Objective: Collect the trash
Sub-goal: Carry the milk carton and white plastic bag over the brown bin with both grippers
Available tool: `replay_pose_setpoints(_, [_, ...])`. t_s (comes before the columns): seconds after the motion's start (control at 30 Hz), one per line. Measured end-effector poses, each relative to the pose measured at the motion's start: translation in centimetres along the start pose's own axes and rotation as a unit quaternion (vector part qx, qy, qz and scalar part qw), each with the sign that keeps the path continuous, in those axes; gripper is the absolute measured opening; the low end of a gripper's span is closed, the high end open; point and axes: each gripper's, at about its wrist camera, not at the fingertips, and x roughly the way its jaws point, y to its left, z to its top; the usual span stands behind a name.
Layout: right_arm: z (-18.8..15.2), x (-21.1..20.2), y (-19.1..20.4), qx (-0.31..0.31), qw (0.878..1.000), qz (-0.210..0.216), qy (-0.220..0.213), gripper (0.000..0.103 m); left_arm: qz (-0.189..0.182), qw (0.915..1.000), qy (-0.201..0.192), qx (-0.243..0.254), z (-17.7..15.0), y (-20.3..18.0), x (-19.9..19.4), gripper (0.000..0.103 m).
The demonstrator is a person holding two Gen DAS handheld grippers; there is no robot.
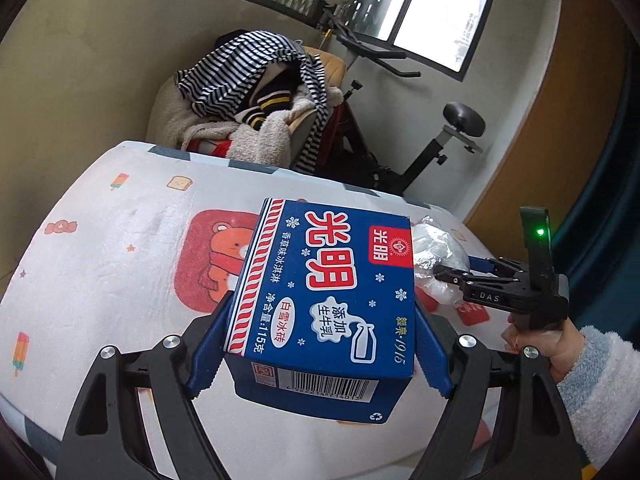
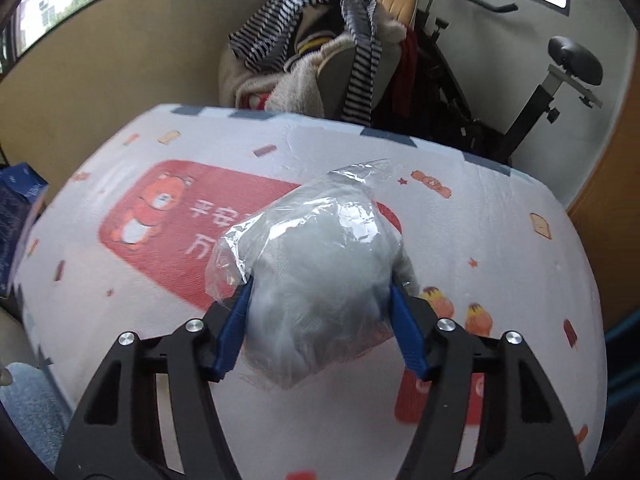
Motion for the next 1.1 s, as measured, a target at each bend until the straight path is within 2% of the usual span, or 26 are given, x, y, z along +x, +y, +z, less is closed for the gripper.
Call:
replay_pose_setpoints(0.17, [-2.1, -4.6, 0.8, 0.007, 0.999, 0.020, -0.030, 0.065, -0.009, 0.9998, -0.002, 0.015, -0.5, -1.9, -2.2, 0.079])
replay_pose_setpoints(0.23, [-3.5, -6.8, 1.0, 0.014, 0.998, 0.041, -0.050, 0.065, -0.012, 0.9997, -0.002, 0.023, -0.9, -2.7, -3.0, 0.079])
replay_pose_setpoints(0.37, [-5.6, -9.6, 1.2, 0.023, 0.997, 0.044, -0.060, 0.065, -0.016, 0.9991, 0.001, 0.038, -2.2, -3.9, -4.8, 0.079])
replay_pose_setpoints(0.57, [-7.5, -12.2, 1.5, 0.044, 0.995, 0.050, -0.073, 0.065, -0.029, 0.9975, 0.007, 0.064, -4.5, -5.4, -6.8, 0.079])
replay_pose_setpoints(0.87, [-12.0, -15.8, 2.3, 0.048, 0.993, 0.057, -0.089, 0.065, -0.040, 0.9913, 0.040, 0.118, -9.6, -7.8, -8.5, 0.079])
replay_pose_setpoints(1.1, [-14.2, -17.4, 2.9, 0.050, 0.993, 0.056, -0.094, 0.065, -0.045, 0.9891, 0.075, 0.119, -13.4, -8.2, -8.3, 0.079])
